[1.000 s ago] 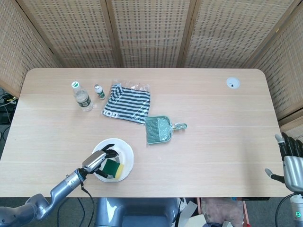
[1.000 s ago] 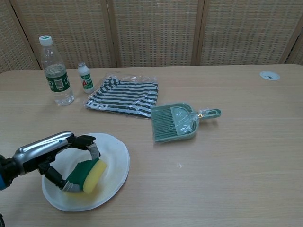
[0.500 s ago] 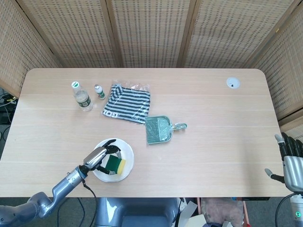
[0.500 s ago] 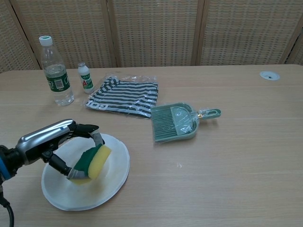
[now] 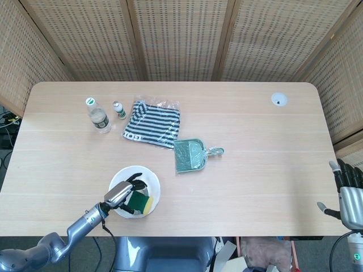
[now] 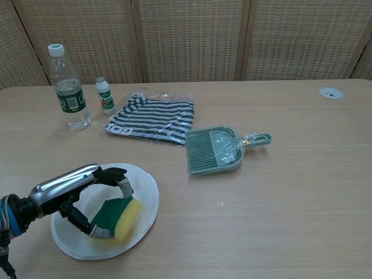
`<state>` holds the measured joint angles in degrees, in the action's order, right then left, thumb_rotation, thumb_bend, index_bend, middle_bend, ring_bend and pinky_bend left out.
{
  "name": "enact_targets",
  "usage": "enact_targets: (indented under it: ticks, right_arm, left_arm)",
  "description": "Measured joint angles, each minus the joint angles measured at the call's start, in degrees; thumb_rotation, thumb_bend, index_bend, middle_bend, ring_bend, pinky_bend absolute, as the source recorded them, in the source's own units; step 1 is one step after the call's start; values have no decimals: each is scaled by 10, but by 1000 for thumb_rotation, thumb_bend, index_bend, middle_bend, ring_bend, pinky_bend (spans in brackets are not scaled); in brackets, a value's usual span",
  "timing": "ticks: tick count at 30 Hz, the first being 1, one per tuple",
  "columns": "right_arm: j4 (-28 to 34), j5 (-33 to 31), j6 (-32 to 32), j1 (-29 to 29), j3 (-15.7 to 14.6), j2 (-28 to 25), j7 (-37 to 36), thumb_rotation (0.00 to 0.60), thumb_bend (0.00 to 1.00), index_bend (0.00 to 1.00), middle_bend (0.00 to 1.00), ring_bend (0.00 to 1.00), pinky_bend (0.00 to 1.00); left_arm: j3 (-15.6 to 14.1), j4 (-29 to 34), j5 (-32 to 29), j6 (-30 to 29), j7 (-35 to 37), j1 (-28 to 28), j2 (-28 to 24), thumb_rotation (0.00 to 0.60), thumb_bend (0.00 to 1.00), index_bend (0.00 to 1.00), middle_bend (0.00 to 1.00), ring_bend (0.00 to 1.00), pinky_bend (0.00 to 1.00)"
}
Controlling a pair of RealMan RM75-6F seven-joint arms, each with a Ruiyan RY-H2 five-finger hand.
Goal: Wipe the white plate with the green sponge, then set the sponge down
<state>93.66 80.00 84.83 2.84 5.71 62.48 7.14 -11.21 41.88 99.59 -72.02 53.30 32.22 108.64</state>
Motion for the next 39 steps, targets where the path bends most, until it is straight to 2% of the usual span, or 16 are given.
enact_targets:
  ticks: [7, 16, 24, 31, 34, 39]
  right_arm:
    - [1, 2, 0, 0, -1, 0, 1, 600, 0, 0, 0, 0, 0]
    - [0, -1, -2, 1, 0, 1, 3, 600, 0, 0, 0, 0, 0]
    - [1, 1, 0, 0, 0, -1, -1, 600, 0, 0, 0, 0, 0]
    - [4, 7, 6, -3, -1, -5, -9, 600, 0, 0, 0, 0, 0]
    - [5, 10, 8, -4, -2, -6, -9, 600, 0, 0, 0, 0, 0]
    - [9, 13, 10, -5, -3, -7, -10, 600, 0, 0, 0, 0, 0]
  left_arm:
    - [23, 15, -7, -12, 8, 10, -3, 600, 399, 623, 471, 265, 0]
    - [18, 2, -12, 29, -18, 16, 20, 600, 399, 623, 471, 265, 0]
    - [21, -4, -12, 15, -13, 15, 22, 600, 403, 623, 471, 265, 0]
    - [57, 29, -22, -32, -13, 23, -41, 600, 404, 623, 471, 265, 0]
    - [70, 40, -32, -25, -32, 32, -85, 600, 411, 623, 471, 265, 0]
    - [79, 26, -47, 4, -103, 42, -123, 600, 422, 623, 461, 265, 0]
